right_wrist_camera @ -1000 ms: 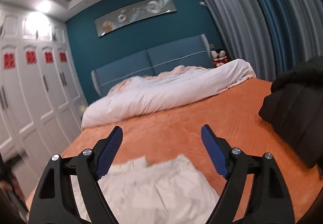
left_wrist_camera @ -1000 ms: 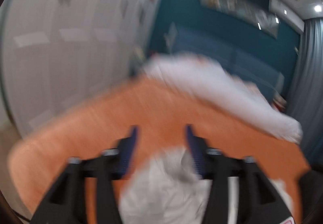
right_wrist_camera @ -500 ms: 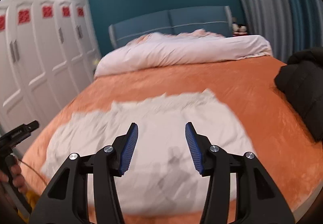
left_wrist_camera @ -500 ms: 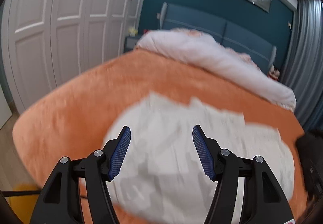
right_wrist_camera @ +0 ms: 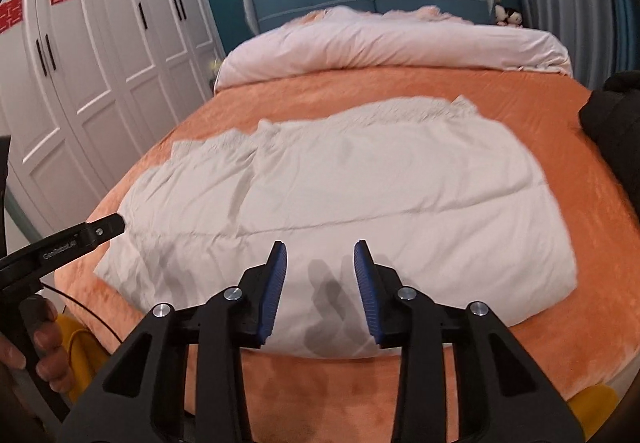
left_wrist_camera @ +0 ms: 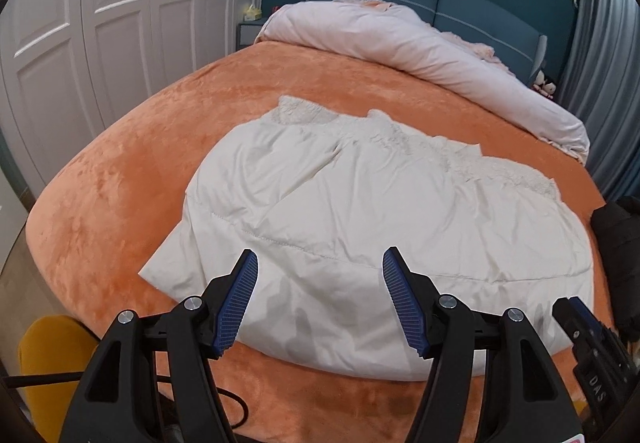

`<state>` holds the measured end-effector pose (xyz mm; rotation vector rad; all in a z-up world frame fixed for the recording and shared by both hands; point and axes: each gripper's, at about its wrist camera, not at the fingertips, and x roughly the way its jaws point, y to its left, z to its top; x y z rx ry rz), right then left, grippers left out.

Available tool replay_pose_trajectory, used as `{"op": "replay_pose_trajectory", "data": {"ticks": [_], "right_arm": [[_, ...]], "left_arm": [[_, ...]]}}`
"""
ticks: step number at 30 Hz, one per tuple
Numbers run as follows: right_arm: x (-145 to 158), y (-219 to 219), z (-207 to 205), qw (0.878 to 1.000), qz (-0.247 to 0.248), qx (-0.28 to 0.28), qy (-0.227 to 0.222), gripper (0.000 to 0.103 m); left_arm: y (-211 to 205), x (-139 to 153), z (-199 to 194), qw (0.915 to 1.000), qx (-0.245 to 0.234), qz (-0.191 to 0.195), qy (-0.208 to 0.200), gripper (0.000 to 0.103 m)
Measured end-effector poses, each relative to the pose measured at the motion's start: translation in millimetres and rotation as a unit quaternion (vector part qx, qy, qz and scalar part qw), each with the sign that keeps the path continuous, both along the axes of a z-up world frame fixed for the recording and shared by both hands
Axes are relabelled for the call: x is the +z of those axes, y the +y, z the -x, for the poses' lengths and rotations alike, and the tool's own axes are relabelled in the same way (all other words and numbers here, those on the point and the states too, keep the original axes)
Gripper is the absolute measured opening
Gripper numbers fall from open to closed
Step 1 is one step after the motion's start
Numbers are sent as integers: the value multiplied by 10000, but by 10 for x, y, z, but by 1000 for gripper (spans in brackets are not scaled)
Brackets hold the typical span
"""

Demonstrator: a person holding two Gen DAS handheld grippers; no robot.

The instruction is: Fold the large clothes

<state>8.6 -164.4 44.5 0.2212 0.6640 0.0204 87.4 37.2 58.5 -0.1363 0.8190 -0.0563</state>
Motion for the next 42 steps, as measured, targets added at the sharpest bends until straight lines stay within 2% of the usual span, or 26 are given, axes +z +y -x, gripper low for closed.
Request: {"op": "replay_pose_trajectory", "data": {"ticks": [3, 7, 10, 13, 15, 17, 19, 22, 27, 30, 31, 33, 36, 37, 40, 42], "right_arm": [[-80, 128, -101, 9997, 137, 161, 115, 34], [-356, 282, -256, 9973, 353, 311, 566, 34], [-535, 383, -267, 9944, 637, 417, 727, 34], [-516, 395, -241, 9933, 703, 512, 762, 34], [-428, 331, -223, 9941, 553, 533, 765, 31], [-280, 199, -202, 9967, 402, 348, 610, 32], [-98, 39, -216, 9988, 317, 148, 340, 32], [183, -196, -354, 9989, 449, -139, -4, 33], [493, -618, -707, 9948, 653, -701, -330, 33], [536, -909, -835, 9923, 581, -1018, -392, 42], [516, -1011, -874, 9918, 533, -1100, -385, 51], [458, -1232, -942, 9904, 443, -1269, -332, 62], [359, -1516, -1079, 9893, 283, -1419, -164, 69], [324, -1578, -1147, 9888, 243, -1467, -123, 69], [186, -1772, -1368, 9871, 43, -1598, 88, 80], [30, -1891, -1549, 9851, -213, -1681, 295, 81]], "left_arm": [[-4, -58, -48, 9999, 49, -67, 88, 63], [-22, -178, -129, 9995, 67, -169, 247, 63], [-17, -366, -204, 9983, 129, -293, 496, 63], [44, -661, -275, 9955, 198, -332, 871, 70], [82, -695, -273, 9956, 180, -312, 870, 72], [117, -625, -281, 9956, 182, -290, 872, 67], [202, -425, -294, 9974, 269, -90, 664, 66], [309, -73, -445, 9988, 391, 153, 244, 66], [298, 253, -894, 9988, 460, 92, -143, 67], [305, 319, -1140, 9987, 455, -7, -220, 69], [322, 310, -1179, 9988, 441, 28, -203, 76], [449, 243, -1371, 9986, 507, 126, -92, 78], [614, 155, -1611, 9972, 674, 283, 123, 79], [698, 106, -1713, 9960, 752, 435, 206, 79], [847, -71, -1909, 9918, 899, 786, 445, 79], [910, -241, -2028, 9875, 946, 1035, 717, 79]]}}
